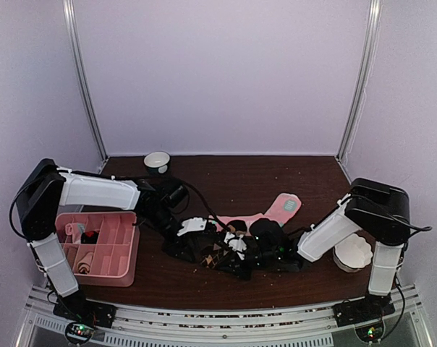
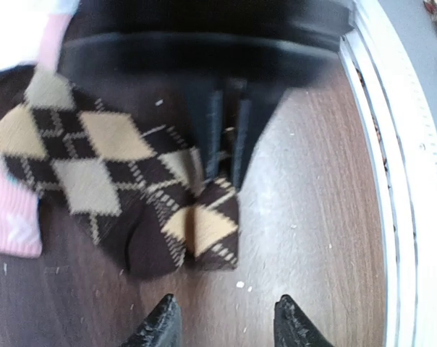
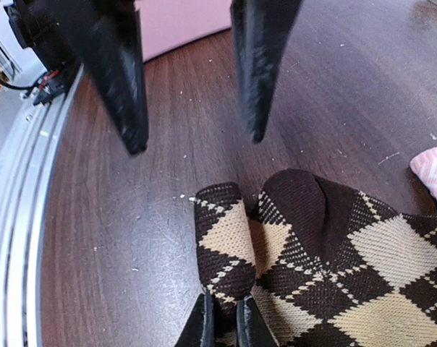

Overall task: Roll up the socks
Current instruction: Roll the sock.

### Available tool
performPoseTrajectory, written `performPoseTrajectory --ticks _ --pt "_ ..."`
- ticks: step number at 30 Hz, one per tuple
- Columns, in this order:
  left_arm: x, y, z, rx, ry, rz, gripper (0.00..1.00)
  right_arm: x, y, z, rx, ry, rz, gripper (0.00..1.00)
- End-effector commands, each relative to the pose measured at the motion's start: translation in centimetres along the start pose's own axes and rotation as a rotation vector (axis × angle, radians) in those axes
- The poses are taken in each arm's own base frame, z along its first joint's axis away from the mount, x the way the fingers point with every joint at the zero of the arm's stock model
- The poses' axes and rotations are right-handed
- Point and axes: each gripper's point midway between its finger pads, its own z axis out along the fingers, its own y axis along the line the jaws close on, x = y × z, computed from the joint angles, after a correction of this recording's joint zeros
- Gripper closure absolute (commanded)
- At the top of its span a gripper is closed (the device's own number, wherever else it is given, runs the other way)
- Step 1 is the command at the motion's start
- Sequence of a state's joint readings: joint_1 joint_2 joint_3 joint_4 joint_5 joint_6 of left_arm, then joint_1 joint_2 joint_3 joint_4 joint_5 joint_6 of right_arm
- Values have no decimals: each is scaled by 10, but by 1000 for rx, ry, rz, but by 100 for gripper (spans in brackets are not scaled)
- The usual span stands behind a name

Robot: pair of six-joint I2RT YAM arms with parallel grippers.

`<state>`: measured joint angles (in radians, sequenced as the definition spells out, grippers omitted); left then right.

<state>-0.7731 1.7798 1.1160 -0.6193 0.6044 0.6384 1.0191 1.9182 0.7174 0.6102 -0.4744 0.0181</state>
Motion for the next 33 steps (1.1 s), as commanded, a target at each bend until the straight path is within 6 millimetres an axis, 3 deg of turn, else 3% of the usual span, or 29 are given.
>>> performPoseTrajectory --ticks 1,11,16,22,25,31,32,33 --pt "-12 1 12 -37 -9 147 57 83 3 -3 -46 231 236 94" --pt "-21 1 38 -54 40 245 60 91 -7 -6 -51 236 357 95" --pt "-20 14 46 -78 81 239 63 90 -8 -6 -60 224 373 95" --pt "-17 12 52 -26 101 192 86 85 -10 -7 -59 206 387 94" --pt "-15 7 54 19 121 138 93 79 -12 -15 -32 147 377 88" --pt "1 -5 58 135 177 -30 94 57 -20 -47 76 -33 293 57" --pt "4 -6 58 156 186 -62 94 54 -21 -51 92 -48 277 27" --pt "7 -7 58 175 191 -93 94 53 -24 -55 113 -58 265 3"
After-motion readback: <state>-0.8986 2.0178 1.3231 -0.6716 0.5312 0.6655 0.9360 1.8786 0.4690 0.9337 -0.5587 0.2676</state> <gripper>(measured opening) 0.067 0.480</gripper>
